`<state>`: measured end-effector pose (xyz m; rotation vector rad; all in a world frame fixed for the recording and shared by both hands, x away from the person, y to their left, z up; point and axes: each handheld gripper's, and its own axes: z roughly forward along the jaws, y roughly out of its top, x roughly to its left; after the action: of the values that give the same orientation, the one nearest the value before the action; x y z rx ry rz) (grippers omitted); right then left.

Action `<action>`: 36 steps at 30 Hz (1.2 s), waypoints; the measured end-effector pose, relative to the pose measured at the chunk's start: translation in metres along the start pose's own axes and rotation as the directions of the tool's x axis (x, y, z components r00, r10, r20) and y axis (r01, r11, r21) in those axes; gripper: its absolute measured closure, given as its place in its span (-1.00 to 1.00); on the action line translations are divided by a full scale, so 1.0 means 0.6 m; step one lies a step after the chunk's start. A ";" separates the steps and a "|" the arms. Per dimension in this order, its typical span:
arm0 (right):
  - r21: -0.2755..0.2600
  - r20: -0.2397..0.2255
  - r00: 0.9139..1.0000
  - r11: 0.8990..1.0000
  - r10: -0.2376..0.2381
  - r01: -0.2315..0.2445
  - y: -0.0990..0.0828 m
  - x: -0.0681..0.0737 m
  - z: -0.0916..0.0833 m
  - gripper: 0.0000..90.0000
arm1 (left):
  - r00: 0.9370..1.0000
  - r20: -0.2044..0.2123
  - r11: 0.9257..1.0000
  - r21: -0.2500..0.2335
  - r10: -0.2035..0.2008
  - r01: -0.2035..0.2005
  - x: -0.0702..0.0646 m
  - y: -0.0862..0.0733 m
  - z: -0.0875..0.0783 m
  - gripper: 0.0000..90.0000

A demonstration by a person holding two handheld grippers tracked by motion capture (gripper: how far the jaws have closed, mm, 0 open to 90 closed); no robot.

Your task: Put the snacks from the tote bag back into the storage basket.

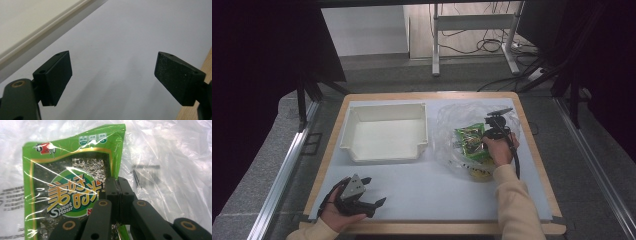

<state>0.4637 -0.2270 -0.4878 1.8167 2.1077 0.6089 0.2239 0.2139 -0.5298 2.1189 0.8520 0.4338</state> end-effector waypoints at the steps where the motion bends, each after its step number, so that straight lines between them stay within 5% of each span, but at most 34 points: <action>1: -0.002 -0.012 1.000 1.000 0.004 -0.004 0.000 -0.002 -0.001 0.97 | 1.000 0.000 1.000 0.000 -0.001 0.001 0.000 0.000 0.000 -0.68; 19: -0.078 -0.050 0.998 0.997 -0.023 0.019 -0.003 -0.004 -0.039 0.99 | 1.000 0.000 1.000 0.000 -0.001 0.001 0.001 0.000 0.000 -0.68; 36: -0.191 -0.078 0.997 0.982 -0.008 -0.007 -0.001 -0.035 -0.094 1.00 | 1.000 -0.001 1.000 0.006 0.000 0.000 0.001 -0.001 0.001 -0.68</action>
<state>0.4395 -0.2551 -0.4400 1.7130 2.0196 0.8634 0.2244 0.2139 -0.5306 2.1244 0.8546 0.4331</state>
